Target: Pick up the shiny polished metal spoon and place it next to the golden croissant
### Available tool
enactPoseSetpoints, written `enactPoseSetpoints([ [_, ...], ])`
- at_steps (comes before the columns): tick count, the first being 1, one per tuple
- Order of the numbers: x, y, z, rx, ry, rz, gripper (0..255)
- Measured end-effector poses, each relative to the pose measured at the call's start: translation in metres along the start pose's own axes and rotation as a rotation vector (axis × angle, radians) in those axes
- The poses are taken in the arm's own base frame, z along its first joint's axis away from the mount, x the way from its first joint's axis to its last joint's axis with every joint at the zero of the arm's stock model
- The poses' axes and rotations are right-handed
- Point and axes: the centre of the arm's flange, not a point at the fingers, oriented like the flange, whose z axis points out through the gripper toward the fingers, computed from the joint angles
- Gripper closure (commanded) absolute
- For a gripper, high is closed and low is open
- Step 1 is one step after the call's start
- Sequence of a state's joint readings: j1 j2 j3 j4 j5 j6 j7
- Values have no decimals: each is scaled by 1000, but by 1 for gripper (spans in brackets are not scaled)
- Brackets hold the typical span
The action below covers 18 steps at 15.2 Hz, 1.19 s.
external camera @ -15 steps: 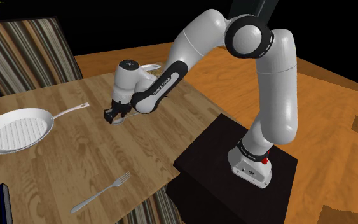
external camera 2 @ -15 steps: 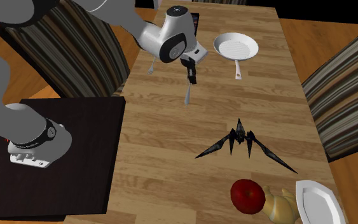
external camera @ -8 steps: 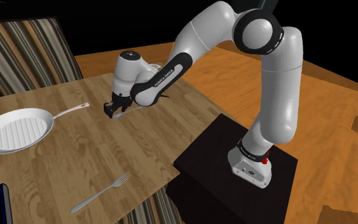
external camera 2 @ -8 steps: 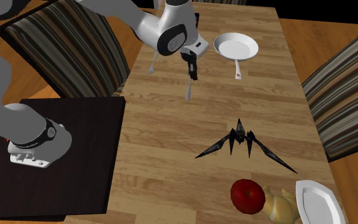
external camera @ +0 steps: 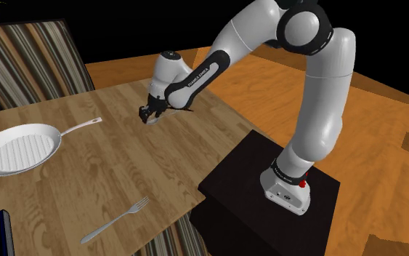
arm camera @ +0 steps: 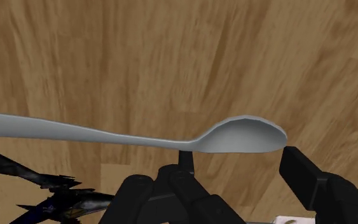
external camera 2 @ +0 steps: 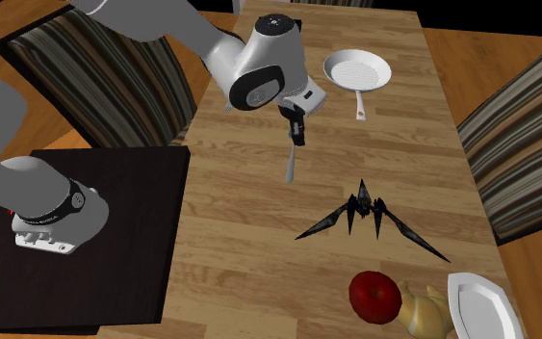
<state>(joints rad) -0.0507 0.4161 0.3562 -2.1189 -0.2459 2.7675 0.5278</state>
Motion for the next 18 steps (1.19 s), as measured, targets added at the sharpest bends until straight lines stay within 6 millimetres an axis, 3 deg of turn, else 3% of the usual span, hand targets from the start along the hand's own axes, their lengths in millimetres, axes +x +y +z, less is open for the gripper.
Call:
enactPoseSetpoints([
  [18, 37, 233, -24, 0, 0, 0, 255],
])
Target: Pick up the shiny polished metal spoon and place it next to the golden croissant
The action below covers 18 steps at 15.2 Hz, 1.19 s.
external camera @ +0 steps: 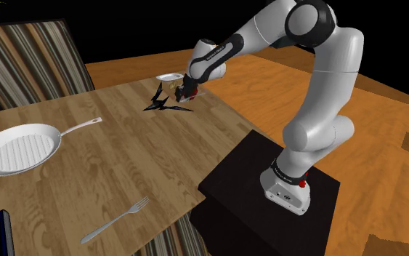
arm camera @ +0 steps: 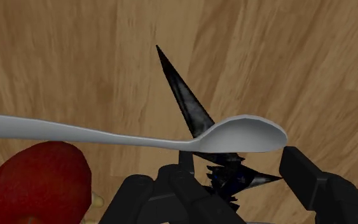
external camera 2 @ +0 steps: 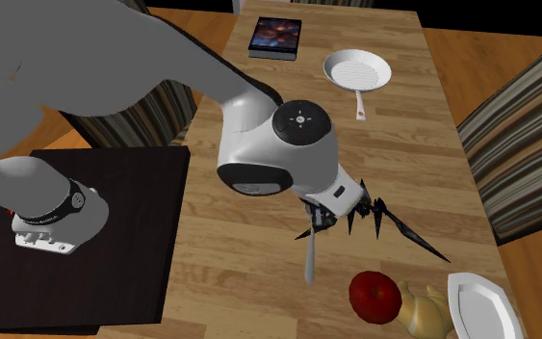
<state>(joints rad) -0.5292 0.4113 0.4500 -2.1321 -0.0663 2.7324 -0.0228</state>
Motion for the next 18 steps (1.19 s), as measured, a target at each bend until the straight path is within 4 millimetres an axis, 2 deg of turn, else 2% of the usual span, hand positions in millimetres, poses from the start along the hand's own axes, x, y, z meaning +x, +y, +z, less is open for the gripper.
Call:
enactPoseSetpoints([
  [11, 15, 142, -11, 0, 0, -1, 255],
  [13, 23, 168, -14, 0, 0, -1, 255],
  [18, 31, 233, -22, 0, 0, -1, 255],
])
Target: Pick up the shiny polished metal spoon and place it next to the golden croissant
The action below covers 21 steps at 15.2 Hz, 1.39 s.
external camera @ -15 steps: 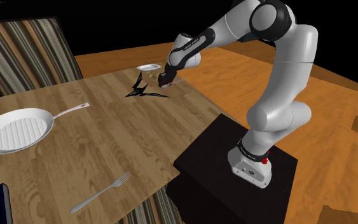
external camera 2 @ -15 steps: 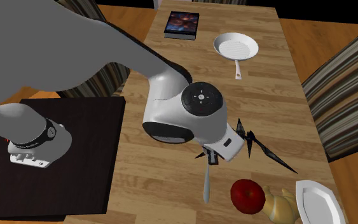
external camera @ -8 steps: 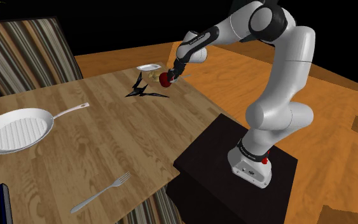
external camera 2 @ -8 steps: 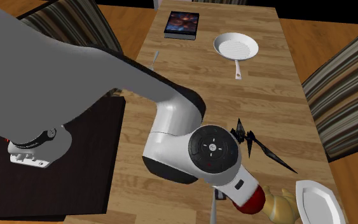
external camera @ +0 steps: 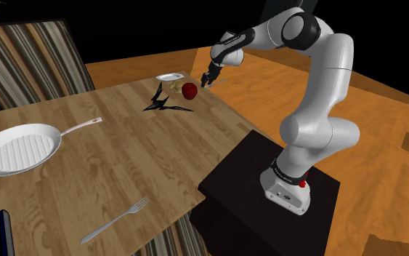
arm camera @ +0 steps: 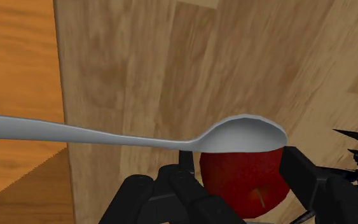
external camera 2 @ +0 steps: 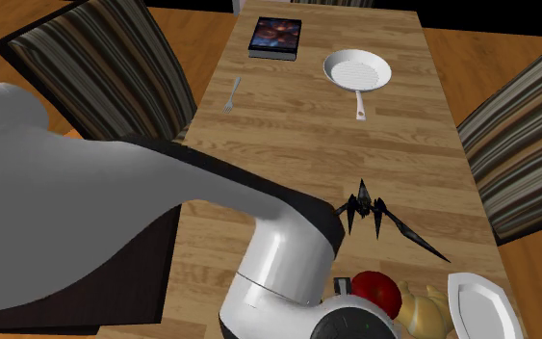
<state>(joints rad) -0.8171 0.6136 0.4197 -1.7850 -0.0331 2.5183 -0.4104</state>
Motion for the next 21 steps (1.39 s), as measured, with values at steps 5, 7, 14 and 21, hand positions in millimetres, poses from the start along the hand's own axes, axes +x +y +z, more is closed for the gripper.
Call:
enactPoseSetpoints([
  [5, 0, 30, 7, 0, -1, 0, 255],
  [7, -2, 33, 17, 0, -1, -1, 255],
  [14, -10, 38, 52, 1, -1, -1, 255],
  [21, -18, 43, 88, 1, -1, -1, 255],
])
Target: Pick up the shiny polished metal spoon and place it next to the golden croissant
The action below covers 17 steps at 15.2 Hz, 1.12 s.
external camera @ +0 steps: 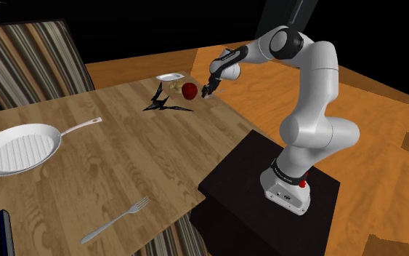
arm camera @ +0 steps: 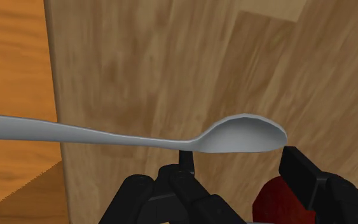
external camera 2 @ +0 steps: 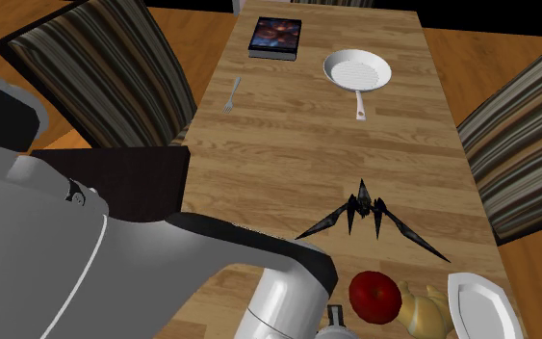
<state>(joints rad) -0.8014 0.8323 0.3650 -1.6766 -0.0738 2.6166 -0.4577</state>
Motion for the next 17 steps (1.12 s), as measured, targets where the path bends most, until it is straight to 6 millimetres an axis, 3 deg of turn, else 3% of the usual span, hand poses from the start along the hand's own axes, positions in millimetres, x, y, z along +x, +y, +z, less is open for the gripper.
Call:
enactPoseSetpoints([
  [3, -3, 2, 12, 0, 0, 0, 255],
  [8, -4, 2, 13, 0, 0, 0, 255],
  [9, -4, 2, 13, 0, 0, 0, 0],
  [15, -4, 2, 13, 0, 0, 0, 0],
  [17, -3, 1, -3, 0, 0, 0, 0],
])
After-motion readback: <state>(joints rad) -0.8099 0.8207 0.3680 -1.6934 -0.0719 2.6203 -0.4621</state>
